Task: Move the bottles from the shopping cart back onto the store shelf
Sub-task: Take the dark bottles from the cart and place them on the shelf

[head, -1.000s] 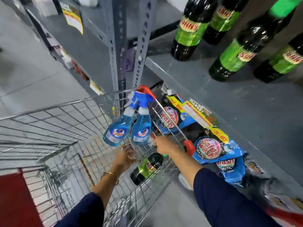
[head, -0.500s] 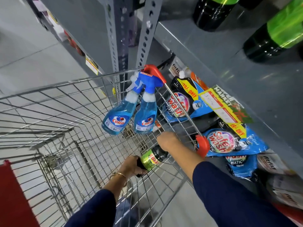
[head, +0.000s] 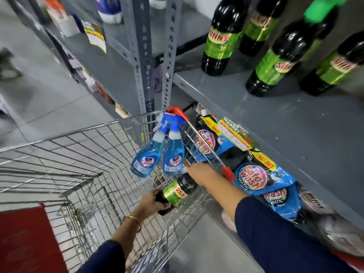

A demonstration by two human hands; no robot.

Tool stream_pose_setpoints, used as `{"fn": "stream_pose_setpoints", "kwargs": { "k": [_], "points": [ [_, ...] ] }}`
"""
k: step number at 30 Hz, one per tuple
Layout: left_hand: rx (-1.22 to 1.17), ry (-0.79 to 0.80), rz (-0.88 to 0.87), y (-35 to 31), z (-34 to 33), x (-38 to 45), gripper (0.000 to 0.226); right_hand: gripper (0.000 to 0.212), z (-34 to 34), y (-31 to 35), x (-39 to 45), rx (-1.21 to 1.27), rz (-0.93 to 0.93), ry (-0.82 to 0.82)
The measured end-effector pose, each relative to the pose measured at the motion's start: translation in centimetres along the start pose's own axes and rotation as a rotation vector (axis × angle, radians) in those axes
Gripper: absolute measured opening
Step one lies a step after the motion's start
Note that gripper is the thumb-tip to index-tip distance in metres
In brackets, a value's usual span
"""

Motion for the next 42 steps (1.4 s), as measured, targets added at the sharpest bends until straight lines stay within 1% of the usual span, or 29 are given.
{"fn": "stream_pose_setpoints", "kwargs": {
  "k": [3, 6, 9, 11, 14, 16, 18, 21, 24, 26, 27, 32, 36, 42],
  "points": [
    [0.011, -0.094, -0.098, -3.4, 0.9, -3.1, 0.047, 0.034, 2.8, -1.0, -4.1, 0.020, 0.010, -0.126],
    [-0.025, -0.149, -0.222, -7.0, 1.5, -5.7, 0.053, 0.032, 5.8, -2.6, -8.9, 0.057, 0.013, -0.259],
    [-0.045, -0.169, -0.320, -10.8, 1.4, -8.0, 0.057, 0.042, 7.9, -5.3, -13.7, 0.154, 0.008, -0.348],
    [-0.044, -0.184, -0.384, -13.1, 1.3, -8.9, 0.047, 0.046, 9.2, -7.0, -16.9, 0.298, 0.013, -0.403],
    [-0.027, -0.137, -0.501, -18.6, -0.6, -11.6, 0.030, 0.045, 10.9, -9.9, -22.9, 0.438, 0.025, -0.540],
    [-0.008, -0.127, -0.594, -22.5, -1.9, -12.6, 0.027, 0.044, 11.9, -12.1, -26.4, 0.508, 0.024, -0.630],
    [0.020, -0.155, -0.675, -26.0, -3.0, -13.0, 0.033, 0.043, 12.6, -14.5, -29.4, 0.600, 0.007, -0.730],
    [0.044, -0.211, -0.710, -29.8, -4.7, -12.5, 0.050, 0.039, 12.5, -17.2, -32.3, 0.705, -0.016, -0.837],
    [0.211, -0.300, -0.724, -32.5, -6.4, -11.7, 0.055, 0.036, 12.0, -19.1, -33.4, 0.743, -0.068, -0.869],
    [0.260, -0.312, -0.727, -33.8, -7.7, -11.2, 0.053, 0.037, 11.6, -20.1, -33.3, 0.733, -0.122, -0.862],
    [0.259, -0.314, -0.727, -34.1, -8.4, -10.7, 0.051, 0.039, 11.2, -20.3, -32.9, 0.720, -0.147, -0.860],
    [0.209, -0.278, -0.706, -35.8, -11.1, -7.6, 0.049, 0.046, 10.9, -21.6, -30.7, 0.684, -0.250, -0.962],
    [0.241, -0.238, -0.716, -38.1, -11.3, -5.1, 0.053, 0.042, 10.9, -24.1, -29.6, 0.725, -0.297, -0.970],
    [0.179, -0.215, -0.754, -39.9, -12.1, -2.9, 0.050, 0.038, 11.0, -26.4, -28.6, 0.759, -0.363, -1.020]
  ]
}}
Point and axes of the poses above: each hand's wrist, its own x-axis towards the middle knuckle, its own z-axis out of the back of the hand, y = z × x, the point moved 4 cm from there along x, towards the middle knuckle, and after that the axes turned 7 degrees about y, right-handed, at the moved point
